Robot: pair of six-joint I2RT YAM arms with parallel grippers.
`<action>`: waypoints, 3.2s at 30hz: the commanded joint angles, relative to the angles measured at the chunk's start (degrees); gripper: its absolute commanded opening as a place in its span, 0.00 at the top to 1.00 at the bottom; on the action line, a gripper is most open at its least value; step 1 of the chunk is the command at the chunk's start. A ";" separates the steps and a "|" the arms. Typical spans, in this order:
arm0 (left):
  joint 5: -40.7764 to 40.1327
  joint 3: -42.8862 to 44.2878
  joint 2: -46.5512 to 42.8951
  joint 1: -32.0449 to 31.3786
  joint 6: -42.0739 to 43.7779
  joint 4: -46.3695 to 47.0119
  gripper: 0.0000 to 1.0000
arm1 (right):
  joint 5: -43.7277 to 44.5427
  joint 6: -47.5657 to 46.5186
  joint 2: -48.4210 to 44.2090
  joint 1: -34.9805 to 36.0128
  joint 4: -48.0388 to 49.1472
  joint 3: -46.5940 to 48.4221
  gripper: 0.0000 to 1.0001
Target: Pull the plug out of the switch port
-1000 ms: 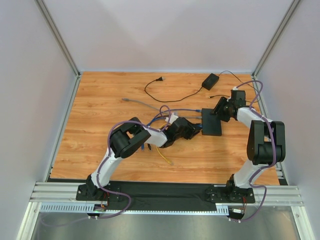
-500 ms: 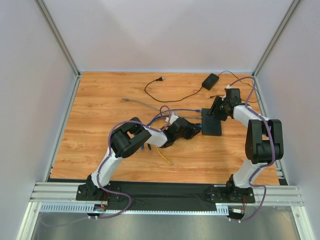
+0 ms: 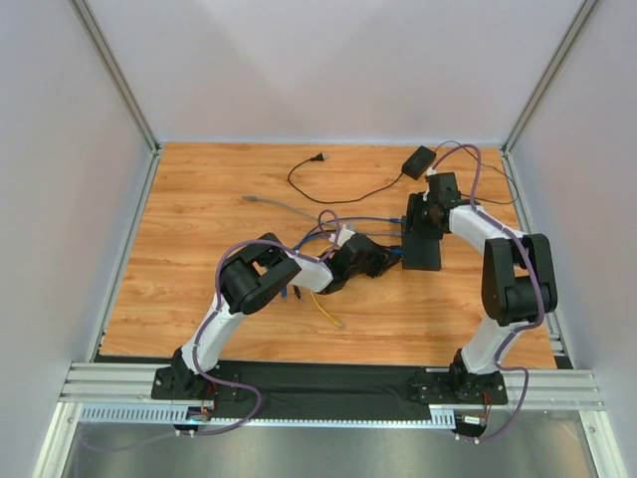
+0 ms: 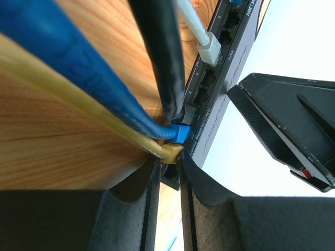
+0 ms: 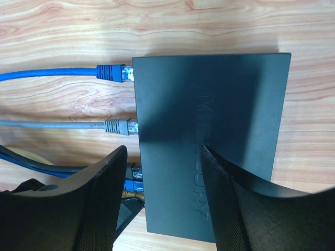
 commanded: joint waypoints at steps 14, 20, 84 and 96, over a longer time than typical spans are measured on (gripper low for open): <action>-0.30 -2.07 2.90 0.36 1.15 -0.45 0.79 | 15.18 -3.26 6.36 4.72 -12.81 4.70 0.35; -0.74 -3.48 2.81 0.89 0.71 1.04 0.79 | 18.43 -3.62 8.21 6.13 -13.86 5.40 0.35; -28.43 -28.53 -75.75 9.06 45.62 -56.87 0.94 | 10.97 2.27 -8.23 2.62 -5.86 -1.98 0.35; -32.31 -24.66 -77.62 13.37 48.96 -70.34 0.91 | 10.27 2.10 -7.35 2.61 -6.21 -1.71 0.35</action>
